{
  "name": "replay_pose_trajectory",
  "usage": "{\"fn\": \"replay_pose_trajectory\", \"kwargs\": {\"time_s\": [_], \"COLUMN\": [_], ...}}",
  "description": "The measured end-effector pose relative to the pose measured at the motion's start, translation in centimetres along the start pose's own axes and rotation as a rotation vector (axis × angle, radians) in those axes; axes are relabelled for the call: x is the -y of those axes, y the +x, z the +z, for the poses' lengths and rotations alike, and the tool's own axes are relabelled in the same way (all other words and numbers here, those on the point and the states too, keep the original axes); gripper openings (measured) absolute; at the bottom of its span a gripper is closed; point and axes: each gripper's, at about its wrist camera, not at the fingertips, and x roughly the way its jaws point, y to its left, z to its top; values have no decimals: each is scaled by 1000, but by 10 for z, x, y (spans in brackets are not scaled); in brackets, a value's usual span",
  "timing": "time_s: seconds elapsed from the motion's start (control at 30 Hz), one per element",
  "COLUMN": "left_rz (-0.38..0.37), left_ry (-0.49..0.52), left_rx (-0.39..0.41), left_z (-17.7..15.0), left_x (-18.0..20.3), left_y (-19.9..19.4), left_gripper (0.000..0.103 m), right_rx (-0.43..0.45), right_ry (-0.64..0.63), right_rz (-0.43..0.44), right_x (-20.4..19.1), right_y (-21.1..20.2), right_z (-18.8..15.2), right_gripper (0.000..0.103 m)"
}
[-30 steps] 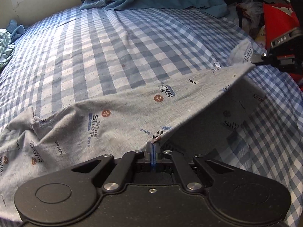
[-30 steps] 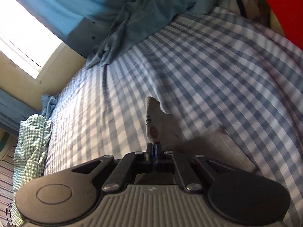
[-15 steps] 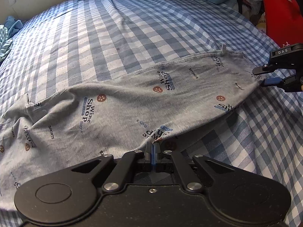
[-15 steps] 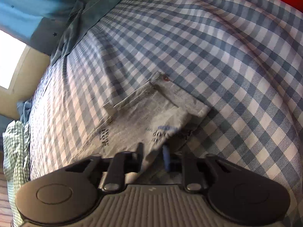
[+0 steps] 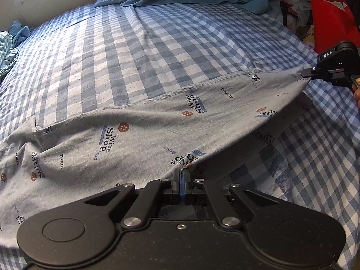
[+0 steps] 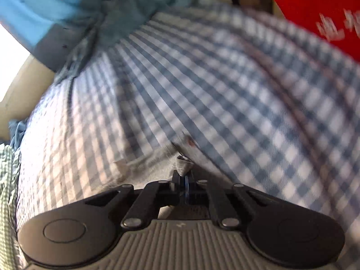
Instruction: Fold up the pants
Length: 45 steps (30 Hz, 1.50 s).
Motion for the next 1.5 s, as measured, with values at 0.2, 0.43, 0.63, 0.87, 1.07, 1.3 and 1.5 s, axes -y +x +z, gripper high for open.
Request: {"fn": "replay_pose_trajectory", "kwargs": {"time_s": [0.2, 0.43, 0.63, 0.87, 1.07, 1.3, 1.5], "left_rz": [-10, -24, -85, -64, 101, 340, 452], "left_ry": [-4, 6, -147, -355, -478, -605, -712], "left_rx": [-31, -61, -73, 3, 3, 6, 23], "left_z": [-4, -8, -11, -33, -73, -123, -153], "left_x": [7, 7, -12, -58, -129, -251, -341], "left_y": [12, 25, 29, -6, -48, -107, -133], "left_gripper": [0, 0, 15, 67, 85, 93, 95], "right_rx": [-13, -46, -113, -107, -134, -164, -198], "right_ry": [-91, -159, -203, -261, -295, -434, -540], "right_rz": [-42, -119, -178, -187, -123, 18, 144], "right_x": [3, 8, 0, -26, -71, -176, -284], "right_y": [5, 19, 35, 14, -5, -7, 9], "right_z": [-1, -19, -22, -39, -88, -154, -193], "right_gripper": [4, 4, 9, 67, 96, 102, 103]}}
